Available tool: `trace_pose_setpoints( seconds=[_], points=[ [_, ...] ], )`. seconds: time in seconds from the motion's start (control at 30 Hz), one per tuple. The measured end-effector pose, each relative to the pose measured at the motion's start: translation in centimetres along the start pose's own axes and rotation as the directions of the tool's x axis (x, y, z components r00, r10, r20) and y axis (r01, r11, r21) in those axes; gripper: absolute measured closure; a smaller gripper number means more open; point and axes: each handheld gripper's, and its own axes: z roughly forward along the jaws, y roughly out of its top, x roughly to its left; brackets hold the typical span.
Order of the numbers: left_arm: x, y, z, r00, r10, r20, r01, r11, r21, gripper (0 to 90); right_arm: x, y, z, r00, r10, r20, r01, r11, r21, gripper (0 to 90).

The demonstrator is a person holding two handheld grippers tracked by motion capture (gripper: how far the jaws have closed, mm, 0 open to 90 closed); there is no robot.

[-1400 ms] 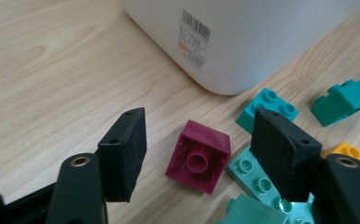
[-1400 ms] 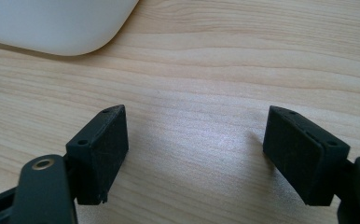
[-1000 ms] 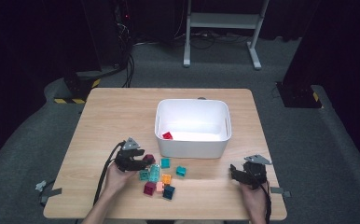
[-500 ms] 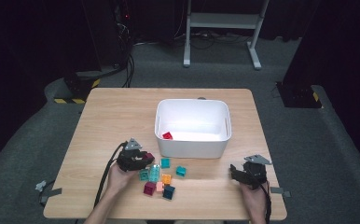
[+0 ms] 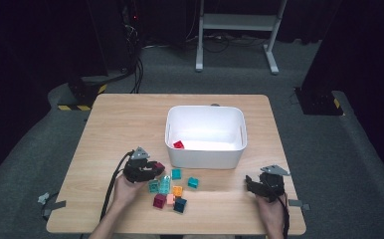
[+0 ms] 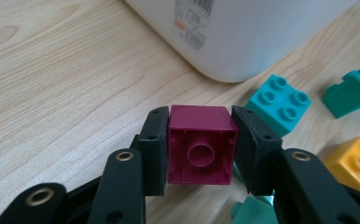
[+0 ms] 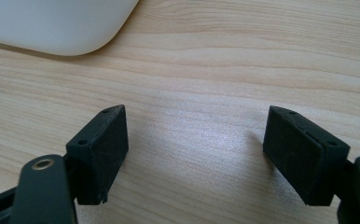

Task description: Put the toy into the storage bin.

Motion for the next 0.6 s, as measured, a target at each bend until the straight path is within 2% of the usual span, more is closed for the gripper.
trace_pose_setpoints(
  seconds=[0.1,0.37,0.47,0.6],
  points=[
    [0.1,0.0,-0.2,1.0,0.003,0.004,-0.003,1.0,-0.001,58.4,0.0,0.0,0.0,1.0,0.001,0.0,-0.001,1.0,0.0,21.9],
    [0.2,0.3,-1.3,0.9995,-0.023,0.021,0.024,0.9993,-0.027,58.4,0.0,0.0,0.0,1.0,-0.001,-0.002,0.001,1.0,0.0,21.9],
    [0.1,0.7,-1.8,0.9997,-0.017,0.017,0.017,0.9993,-0.032,58.4,0.0,0.0,0.0,1.0,-0.002,-0.002,0.002,1.0,0.001,21.9],
    [-0.1,1.6,-3.0,0.999,-0.026,0.035,0.028,0.9978,-0.061,58.4,0.0,0.0,0.0,1.0,-0.001,-0.003,0.001,1.0,0.0,21.9]
  ],
)
